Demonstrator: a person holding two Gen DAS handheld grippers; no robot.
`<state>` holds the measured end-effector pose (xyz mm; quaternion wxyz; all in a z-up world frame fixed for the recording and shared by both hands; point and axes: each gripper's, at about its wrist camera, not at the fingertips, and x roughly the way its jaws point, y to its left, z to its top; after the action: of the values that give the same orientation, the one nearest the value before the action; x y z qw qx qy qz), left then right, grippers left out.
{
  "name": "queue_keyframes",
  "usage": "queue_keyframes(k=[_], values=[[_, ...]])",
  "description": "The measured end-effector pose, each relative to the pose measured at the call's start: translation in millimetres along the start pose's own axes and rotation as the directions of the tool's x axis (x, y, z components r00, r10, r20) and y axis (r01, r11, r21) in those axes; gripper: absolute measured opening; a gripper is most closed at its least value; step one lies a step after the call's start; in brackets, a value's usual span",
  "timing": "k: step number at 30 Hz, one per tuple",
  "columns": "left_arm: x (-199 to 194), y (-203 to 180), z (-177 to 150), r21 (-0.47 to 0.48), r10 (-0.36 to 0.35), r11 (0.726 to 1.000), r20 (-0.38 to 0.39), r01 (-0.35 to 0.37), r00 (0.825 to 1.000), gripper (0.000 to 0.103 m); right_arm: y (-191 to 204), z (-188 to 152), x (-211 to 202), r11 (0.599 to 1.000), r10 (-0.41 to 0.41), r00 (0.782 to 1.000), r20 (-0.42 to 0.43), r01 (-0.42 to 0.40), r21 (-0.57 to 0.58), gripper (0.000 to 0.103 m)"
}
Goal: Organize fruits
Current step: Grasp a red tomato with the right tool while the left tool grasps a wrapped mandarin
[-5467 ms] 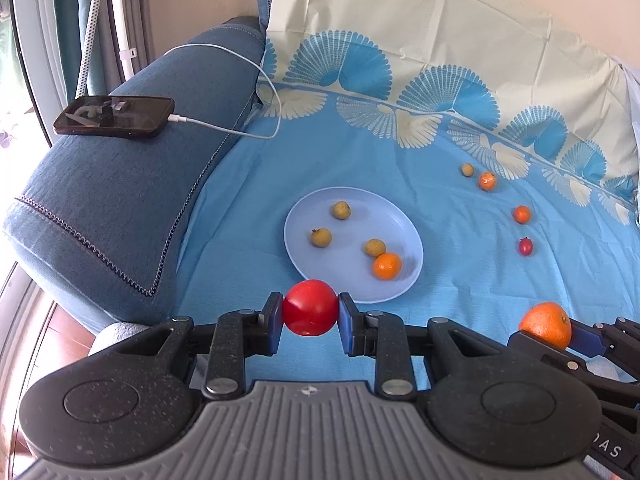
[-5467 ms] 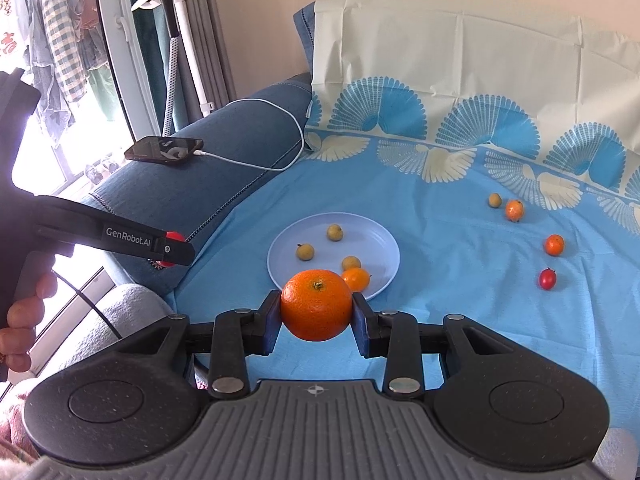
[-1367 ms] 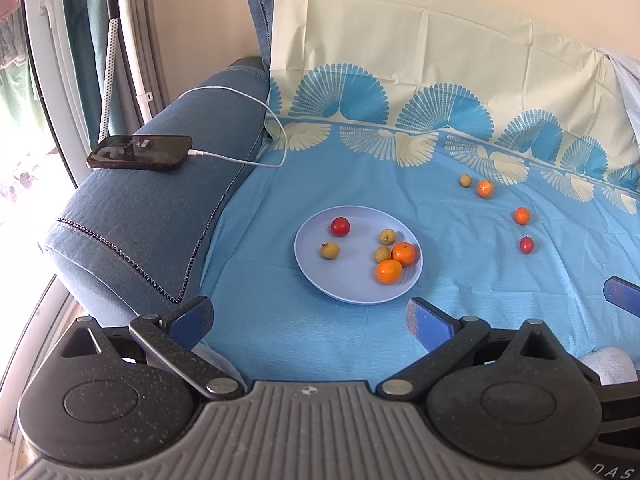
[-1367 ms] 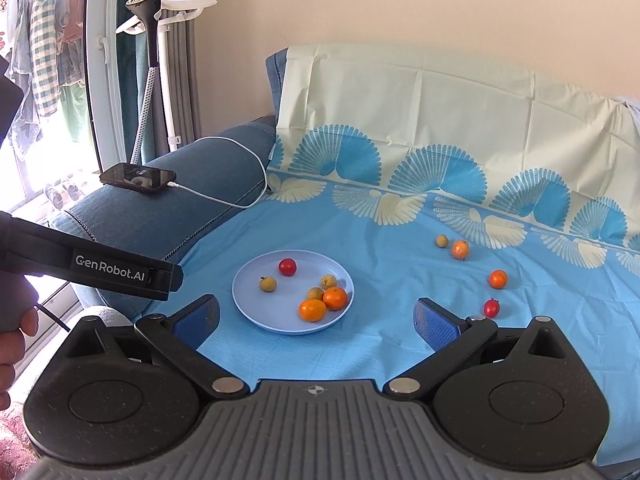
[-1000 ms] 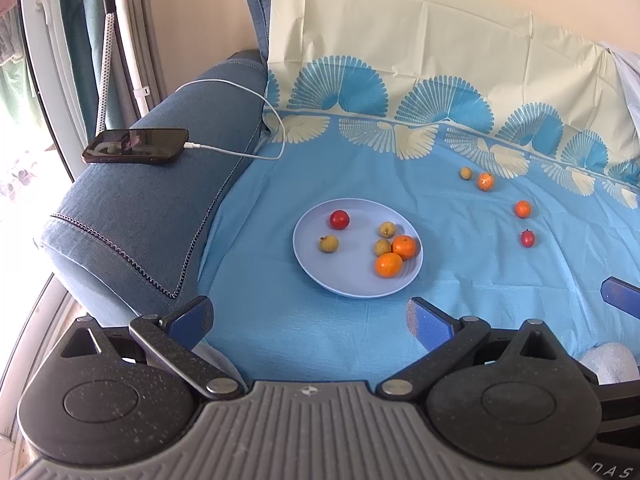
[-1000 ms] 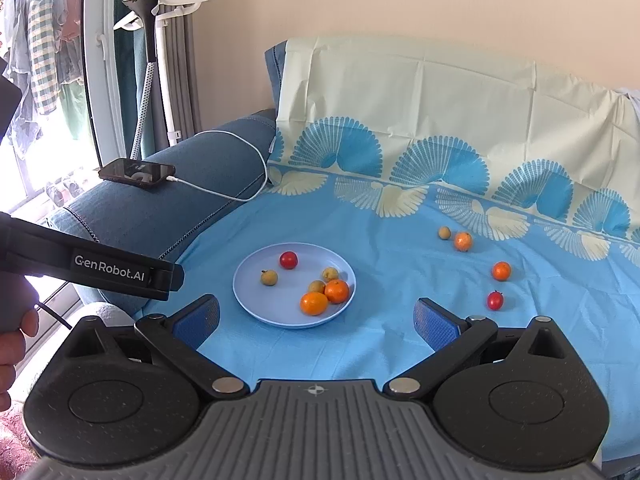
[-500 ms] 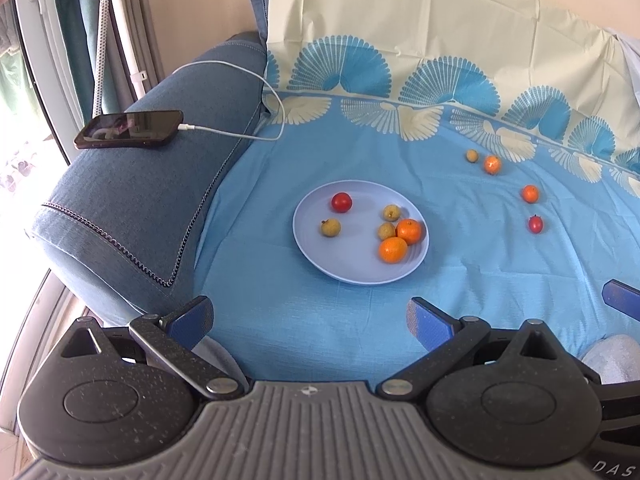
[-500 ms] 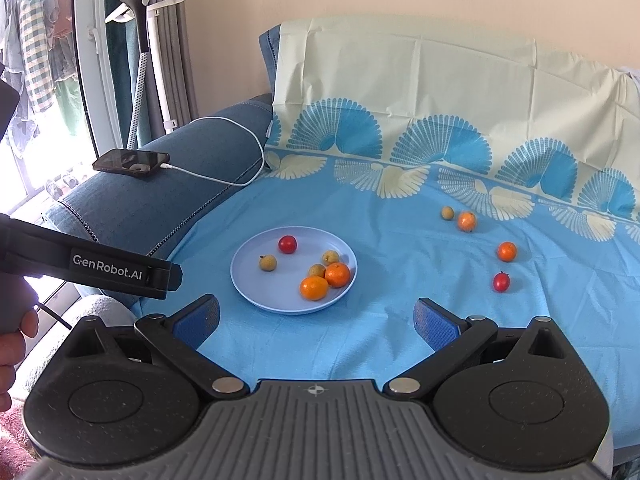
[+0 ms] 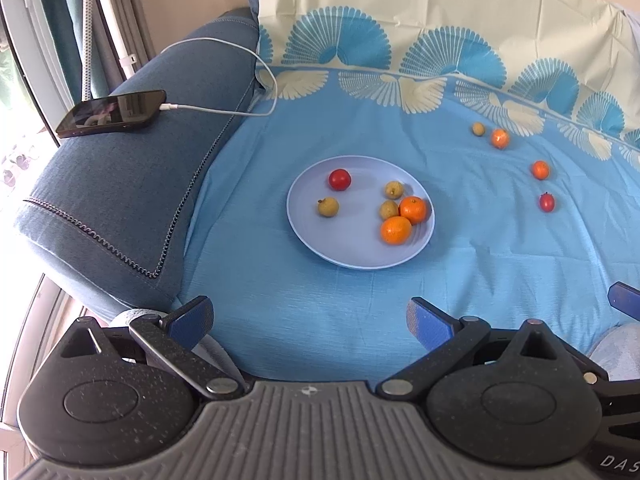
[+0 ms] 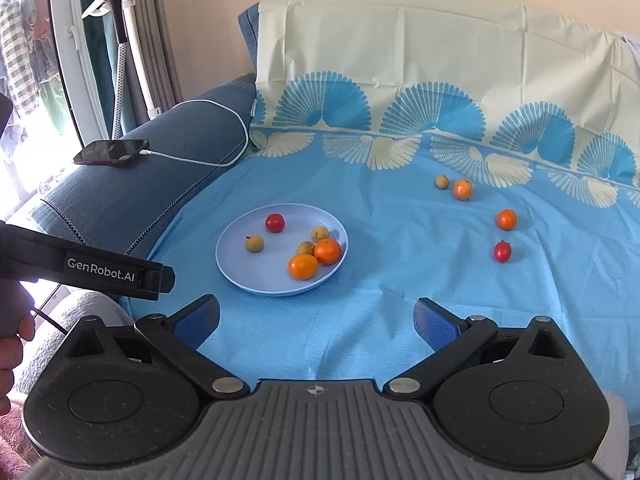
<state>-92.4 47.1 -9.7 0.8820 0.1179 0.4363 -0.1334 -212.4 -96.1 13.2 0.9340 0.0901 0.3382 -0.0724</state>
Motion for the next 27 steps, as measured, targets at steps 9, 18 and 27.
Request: queue_keyframes(k=[9,18,27], values=[[24,-22,18,0.040,0.001,0.999,-0.040,0.000,0.999,0.102,-25,0,20,0.998,-0.028,0.999,-0.031,0.030,0.062,0.102],[60,-91,61,0.139,-0.054,0.989,-0.043,0.059,0.998,0.103,-104,3,50,0.957,-0.217,0.975,-0.039,0.220,0.189,0.102],[140,-188,148,0.172,-0.136,0.976,0.004,0.133,0.991,0.103,-209,6,125,0.899,-0.339,0.939,-0.060,0.342,0.274,0.102]])
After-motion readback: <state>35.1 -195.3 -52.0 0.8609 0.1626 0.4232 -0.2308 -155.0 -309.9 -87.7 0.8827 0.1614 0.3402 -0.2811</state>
